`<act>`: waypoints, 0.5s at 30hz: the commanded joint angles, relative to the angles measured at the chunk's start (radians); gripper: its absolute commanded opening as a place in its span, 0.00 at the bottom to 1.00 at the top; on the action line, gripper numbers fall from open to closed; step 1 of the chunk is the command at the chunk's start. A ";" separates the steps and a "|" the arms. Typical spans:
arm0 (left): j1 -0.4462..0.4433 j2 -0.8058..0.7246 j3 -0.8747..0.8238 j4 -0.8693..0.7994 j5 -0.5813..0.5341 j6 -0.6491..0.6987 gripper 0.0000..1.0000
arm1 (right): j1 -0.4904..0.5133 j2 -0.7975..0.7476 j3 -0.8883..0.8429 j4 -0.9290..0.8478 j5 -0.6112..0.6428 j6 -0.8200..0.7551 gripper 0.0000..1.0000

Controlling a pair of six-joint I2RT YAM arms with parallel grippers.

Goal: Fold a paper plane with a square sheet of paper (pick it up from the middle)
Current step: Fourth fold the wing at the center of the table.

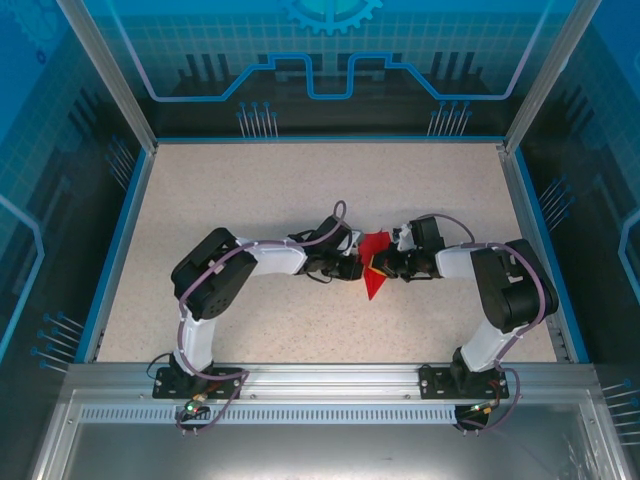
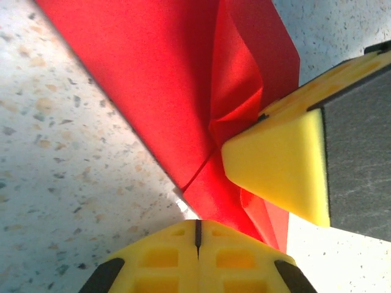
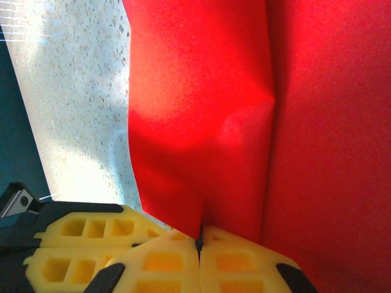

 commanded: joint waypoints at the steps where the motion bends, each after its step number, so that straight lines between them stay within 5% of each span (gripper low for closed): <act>1: 0.023 -0.021 -0.002 0.000 0.013 -0.037 0.00 | 0.015 0.020 0.026 -0.011 0.005 -0.016 0.05; 15: 0.030 0.039 0.061 0.006 0.035 -0.046 0.00 | 0.020 0.026 0.035 -0.015 0.000 -0.021 0.05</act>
